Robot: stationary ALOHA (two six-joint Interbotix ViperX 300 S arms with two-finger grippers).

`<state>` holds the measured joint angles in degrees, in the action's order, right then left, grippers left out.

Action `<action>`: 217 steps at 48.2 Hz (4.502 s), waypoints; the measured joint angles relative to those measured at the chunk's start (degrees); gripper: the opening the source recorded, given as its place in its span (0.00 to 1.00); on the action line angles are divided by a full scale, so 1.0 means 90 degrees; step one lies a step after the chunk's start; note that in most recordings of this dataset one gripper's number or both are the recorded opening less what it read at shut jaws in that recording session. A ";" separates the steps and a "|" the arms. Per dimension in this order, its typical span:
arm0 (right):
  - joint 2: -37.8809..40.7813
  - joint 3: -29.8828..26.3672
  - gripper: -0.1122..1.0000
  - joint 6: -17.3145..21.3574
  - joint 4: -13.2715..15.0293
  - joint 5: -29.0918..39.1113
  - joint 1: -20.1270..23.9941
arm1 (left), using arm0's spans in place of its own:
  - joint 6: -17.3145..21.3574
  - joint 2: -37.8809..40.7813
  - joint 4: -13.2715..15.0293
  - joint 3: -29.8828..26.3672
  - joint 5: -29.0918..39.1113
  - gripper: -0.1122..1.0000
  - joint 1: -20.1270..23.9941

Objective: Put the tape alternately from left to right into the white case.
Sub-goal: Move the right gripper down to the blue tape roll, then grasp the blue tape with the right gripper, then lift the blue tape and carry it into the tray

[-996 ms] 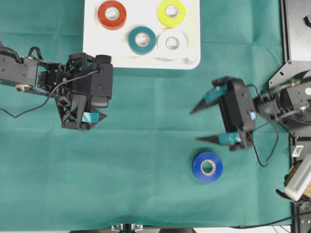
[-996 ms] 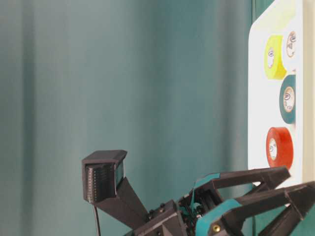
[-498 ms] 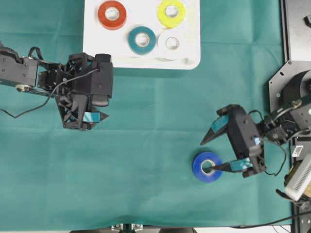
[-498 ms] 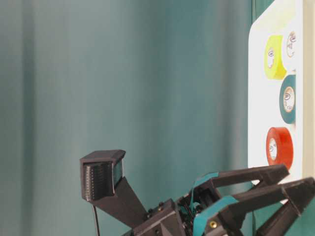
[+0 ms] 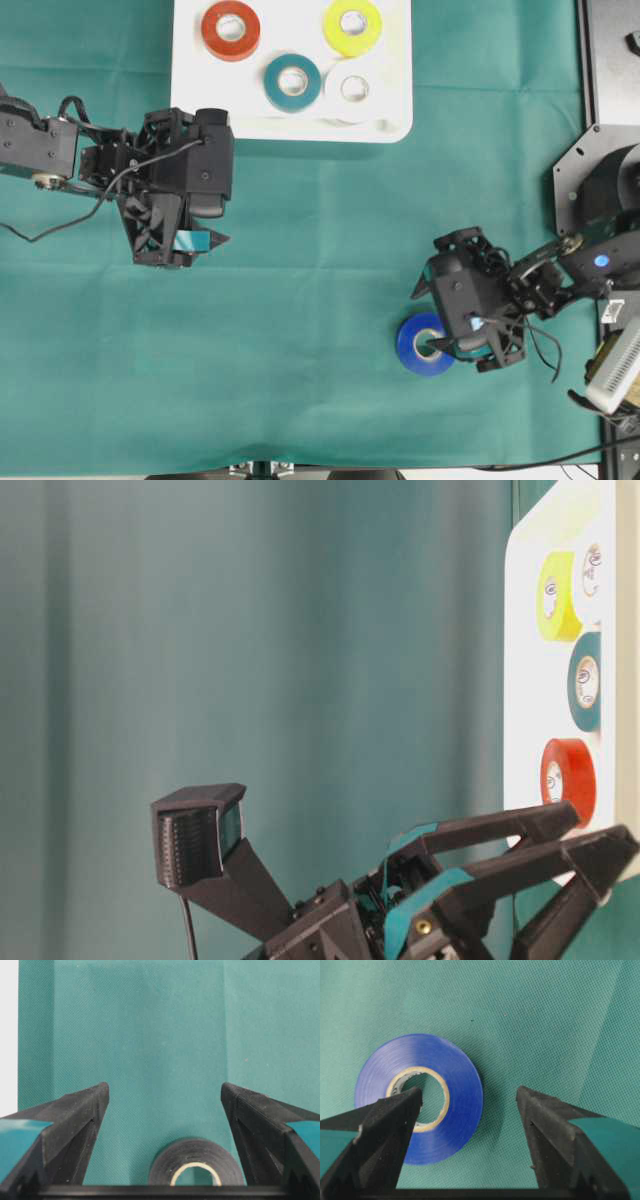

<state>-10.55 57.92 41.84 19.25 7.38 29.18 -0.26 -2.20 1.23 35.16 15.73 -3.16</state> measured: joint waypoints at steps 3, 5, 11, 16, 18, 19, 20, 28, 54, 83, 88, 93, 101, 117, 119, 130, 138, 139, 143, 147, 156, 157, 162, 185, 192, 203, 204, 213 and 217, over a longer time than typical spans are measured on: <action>0.0117 -0.0039 0.82 0.0000 0.0000 0.0010 0.0010 | 0.0000 -0.0010 0.0000 0.0000 0.0000 0.80 0.0000; 0.0166 -0.0039 0.83 0.0000 0.0000 0.0010 0.0000 | -0.0010 0.0000 0.0000 0.0000 0.0000 0.80 0.0000; 0.0313 -0.0098 0.82 0.0000 -0.0010 0.0029 0.0000 | -0.0010 0.0000 0.0010 0.0000 0.0000 0.80 0.0000; 0.0381 -0.0137 0.82 0.0000 0.0000 0.0029 0.0010 | -0.0010 -0.0010 0.0010 -0.0010 0.0000 0.80 0.0000; 0.0400 -0.0146 0.82 0.0000 0.0000 0.0029 0.0010 | -0.0010 0.0000 0.0000 0.0000 0.0000 0.80 0.0000; 0.0410 -0.0146 0.82 0.0000 0.0000 0.0029 0.0000 | -0.0010 0.0000 0.0010 0.0000 0.0000 0.80 -0.0010; 0.0430 -0.0146 0.82 0.0000 0.0000 0.0020 0.0000 | -0.0010 0.0000 0.0000 0.0000 0.0000 0.80 -0.0010; 0.0576 -0.0176 0.78 0.0000 0.0000 0.0029 0.0010 | -0.0010 0.0000 0.0010 -0.0010 0.0000 0.80 -0.0010; 0.0605 -0.0332 0.33 0.0000 0.0010 0.0020 0.0020 | -0.0010 -0.0010 0.0010 0.0000 0.0000 0.80 -0.0010; -0.0410 -0.0664 0.33 0.0010 0.0010 0.0156 0.0020 | -0.0010 0.0000 0.0010 0.0000 0.0000 0.80 -0.0107; -0.0430 -0.0664 0.33 0.0010 0.0010 0.0205 0.0020 | -0.0010 -0.0010 0.0000 0.0000 0.0000 0.80 -0.0127; -0.0420 -0.0674 0.33 0.0000 0.0020 0.0234 -0.0068 | -0.0010 0.0000 0.0000 0.0000 0.0000 0.80 -0.0146; -0.0420 -0.0752 0.33 0.0000 0.0010 0.0234 -0.0322 | -0.0010 0.0000 0.0010 0.0000 0.0000 0.80 -0.0146; -0.0352 -0.0889 0.33 -0.0039 0.0332 0.0244 -0.1299 | -0.0010 0.0000 0.0000 0.0000 0.0000 0.80 -0.0156; -0.0303 -0.0918 0.33 -0.0049 0.0449 0.0244 -0.1445 | -0.0010 0.0000 0.0010 0.0000 0.0000 0.80 -0.0156; -0.0020 -0.1143 0.33 -0.0039 0.1055 0.0234 -0.2158 | -0.0010 0.0000 0.0000 0.0000 0.0000 0.80 -0.0166; 0.0176 -0.1299 0.33 -0.0049 0.1484 0.0234 -0.2646 | 0.0000 0.0000 0.0010 0.0000 0.0000 0.80 -0.0166; 0.0205 -0.1318 0.33 -0.0049 0.1543 0.0244 -0.2715 | 0.0000 0.0000 0.0010 0.0000 0.0000 0.80 -0.0166; 0.0283 -0.1387 0.33 -0.0049 0.1797 0.0234 -0.2979 | 0.0000 0.0000 0.0010 0.0000 0.0000 0.80 -0.0166; 0.0352 -0.1465 0.33 -0.0049 0.2012 0.0244 -0.3232 | 0.0000 -0.0010 0.0010 0.0000 0.0000 0.80 -0.0166; 0.0518 -0.1631 0.33 -0.0049 0.2314 0.0244 -0.3750 | 0.0000 0.0000 0.0000 0.0000 0.0000 0.80 -0.0166; 0.0537 -0.1650 0.33 -0.0049 0.2334 0.0234 -0.3799 | 0.0000 0.0000 0.0010 0.0000 0.0000 0.80 -0.0166; 0.0654 -0.1758 0.33 -0.0068 0.2471 0.0234 -0.4072 | 0.0000 0.0000 0.0010 0.0000 0.0000 0.80 -0.0166; 0.1328 -0.2412 0.33 -0.0088 0.3447 0.0176 -0.5313 | 0.0000 0.0020 0.0010 0.0000 0.0000 0.80 -0.0176; 0.1602 -0.2637 0.33 -0.0088 0.3604 0.0088 -0.5645 | 0.0000 0.0029 0.0000 0.0000 0.0000 0.80 -0.0176; 0.2041 -0.3008 0.33 -0.0088 0.3711 -0.0166 -0.6162 | 0.0020 0.0029 0.0010 0.0000 0.0000 0.80 -0.0176; 0.2080 -0.3027 0.33 -0.0098 0.3721 -0.0195 -0.6211 | 0.0020 0.0029 0.0010 0.0000 0.0000 0.80 -0.0176; 0.2256 -0.3154 0.33 -0.0098 0.3721 -0.0381 -0.6406 | 0.0010 0.0029 0.0000 0.0000 0.0000 0.80 -0.0176; 0.2275 -0.3154 0.33 -0.0098 0.3721 -0.0439 -0.6396 | 0.0000 0.0029 0.0010 0.0000 0.0000 0.80 -0.0176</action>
<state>9.93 29.53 40.96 52.73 3.43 -28.39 -0.26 -1.93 1.32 35.16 15.73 -4.75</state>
